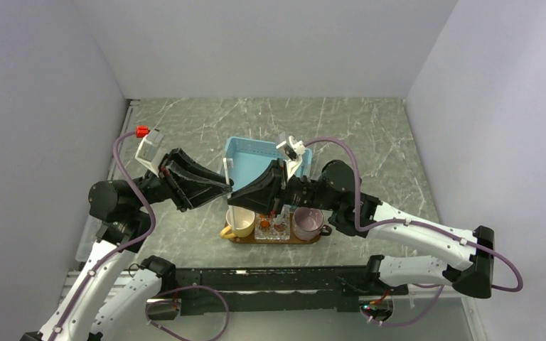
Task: Prepare toiletry sets of a toothbrush and toothpaste on the tray
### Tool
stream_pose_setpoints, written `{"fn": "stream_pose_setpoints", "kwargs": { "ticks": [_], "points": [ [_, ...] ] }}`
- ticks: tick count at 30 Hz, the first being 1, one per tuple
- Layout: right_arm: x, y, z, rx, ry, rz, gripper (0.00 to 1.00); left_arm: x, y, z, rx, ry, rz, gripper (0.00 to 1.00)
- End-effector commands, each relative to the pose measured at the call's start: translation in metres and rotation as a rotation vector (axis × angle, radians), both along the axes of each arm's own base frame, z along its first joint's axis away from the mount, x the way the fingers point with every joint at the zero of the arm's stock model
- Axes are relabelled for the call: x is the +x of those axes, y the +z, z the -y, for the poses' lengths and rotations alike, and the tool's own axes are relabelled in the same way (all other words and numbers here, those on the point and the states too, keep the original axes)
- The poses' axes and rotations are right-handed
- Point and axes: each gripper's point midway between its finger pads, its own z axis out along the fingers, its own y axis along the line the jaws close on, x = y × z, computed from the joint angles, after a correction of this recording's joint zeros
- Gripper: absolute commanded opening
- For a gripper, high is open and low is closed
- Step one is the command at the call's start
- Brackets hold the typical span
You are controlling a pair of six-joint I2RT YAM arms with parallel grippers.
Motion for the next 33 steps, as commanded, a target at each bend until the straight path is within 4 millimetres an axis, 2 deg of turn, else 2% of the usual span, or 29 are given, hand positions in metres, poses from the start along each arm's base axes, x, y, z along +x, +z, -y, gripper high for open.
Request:
{"fn": "stream_pose_setpoints", "kwargs": {
  "ticks": [1, 4, 6, 10, 12, 14, 18, 21, 27, 33],
  "points": [
    [-0.005, 0.038, 0.004, 0.108, -0.006, 0.063, 0.00, -0.009, 0.010, 0.000, -0.010, -0.025, 0.058, 0.24],
    [-0.005, 0.038, 0.003, 0.108, -0.011, 0.067, 0.00, -0.010, 0.010, 0.000, -0.012, -0.030, 0.058, 0.17],
    [-0.006, 0.038, 0.003, 0.108, -0.016, 0.071, 0.00, -0.009, 0.010, 0.000, -0.010, -0.029, 0.054, 0.01],
    [-0.005, 0.034, 0.002, 0.090, -0.028, 0.068, 0.02, -0.009, 0.009, -0.001, -0.002, -0.011, 0.057, 0.00],
    [-0.005, 0.031, 0.003, 0.069, -0.030, 0.065, 0.24, -0.009, 0.008, 0.000, 0.007, -0.011, 0.067, 0.00],
    [-0.004, 0.029, 0.005, 0.043, -0.045, 0.061, 0.41, -0.011, 0.007, 0.000, 0.017, -0.020, 0.075, 0.00],
    [-0.001, 0.021, 0.018, -0.026, -0.086, 0.083, 0.52, -0.011, -0.004, 0.001, 0.065, -0.026, 0.080, 0.00],
    [0.000, 0.018, 0.032, -0.075, -0.123, 0.103, 0.54, -0.015, -0.013, 0.002, 0.102, -0.057, 0.089, 0.00],
    [0.004, 0.037, 0.055, -0.098, -0.192, 0.135, 0.55, -0.026, -0.029, 0.001, 0.156, -0.118, 0.120, 0.00],
    [0.001, 0.057, 0.053, -0.079, -0.178, 0.134, 0.56, -0.036, -0.040, -0.002, 0.195, -0.147, 0.151, 0.00]
  ]
}}
